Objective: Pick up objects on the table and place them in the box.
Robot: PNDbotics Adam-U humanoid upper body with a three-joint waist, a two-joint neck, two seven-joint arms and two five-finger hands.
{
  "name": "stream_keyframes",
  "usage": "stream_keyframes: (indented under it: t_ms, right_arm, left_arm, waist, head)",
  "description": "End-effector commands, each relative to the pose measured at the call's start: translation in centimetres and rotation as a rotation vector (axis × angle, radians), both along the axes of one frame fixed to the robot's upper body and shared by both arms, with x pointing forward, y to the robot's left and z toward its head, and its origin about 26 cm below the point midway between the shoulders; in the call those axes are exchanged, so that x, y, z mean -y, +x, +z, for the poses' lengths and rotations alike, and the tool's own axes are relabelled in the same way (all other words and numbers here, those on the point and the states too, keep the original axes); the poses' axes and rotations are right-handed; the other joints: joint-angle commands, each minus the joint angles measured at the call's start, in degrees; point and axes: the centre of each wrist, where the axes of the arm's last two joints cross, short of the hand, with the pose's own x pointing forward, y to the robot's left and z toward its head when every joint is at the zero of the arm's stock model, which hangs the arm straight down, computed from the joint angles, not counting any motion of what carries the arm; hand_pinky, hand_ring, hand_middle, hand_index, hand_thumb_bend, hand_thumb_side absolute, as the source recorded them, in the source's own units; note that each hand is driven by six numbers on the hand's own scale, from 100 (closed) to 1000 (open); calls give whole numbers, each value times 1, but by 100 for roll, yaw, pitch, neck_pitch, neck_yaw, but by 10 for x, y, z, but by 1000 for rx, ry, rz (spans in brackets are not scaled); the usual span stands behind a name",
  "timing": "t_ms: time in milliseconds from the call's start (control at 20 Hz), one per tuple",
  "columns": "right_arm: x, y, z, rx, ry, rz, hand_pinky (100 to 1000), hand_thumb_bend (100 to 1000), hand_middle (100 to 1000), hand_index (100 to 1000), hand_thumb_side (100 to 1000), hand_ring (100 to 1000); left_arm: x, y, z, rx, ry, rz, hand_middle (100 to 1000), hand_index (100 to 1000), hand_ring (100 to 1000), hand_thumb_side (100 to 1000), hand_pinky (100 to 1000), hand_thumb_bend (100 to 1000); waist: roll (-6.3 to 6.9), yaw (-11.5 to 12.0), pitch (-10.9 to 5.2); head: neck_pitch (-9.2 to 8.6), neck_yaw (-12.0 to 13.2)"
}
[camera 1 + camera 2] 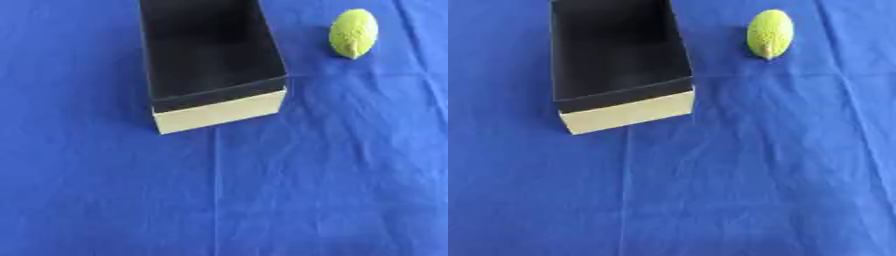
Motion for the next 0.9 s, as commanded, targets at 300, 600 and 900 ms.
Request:
stream_keyframes:
  t_ms: [300,600,900]
  right_arm:
    - [-1,21,3,-176,-570,-82,861,117,909,967,307,905]
    - [5,28,-4,-296,-731,-76,872,171,900,971,290,912]
    - [9,30,-6,-374,-791,-85,874,189,907,973,293,913]
  left_arm:
    - [-2,-4,10,17,41,8,684,685,752,820,464,877]
    - [-2,-4,10,15,41,8,685,686,753,820,463,875]
    - [-2,-4,9,14,40,7,686,686,753,819,462,876]
  waist:
    - [5,-7,-1078]
    - [-13,-11,-1088]
    - [-21,-6,-1086]
  head:
    - [47,-21]
    - [8,13]
    - [-15,46]
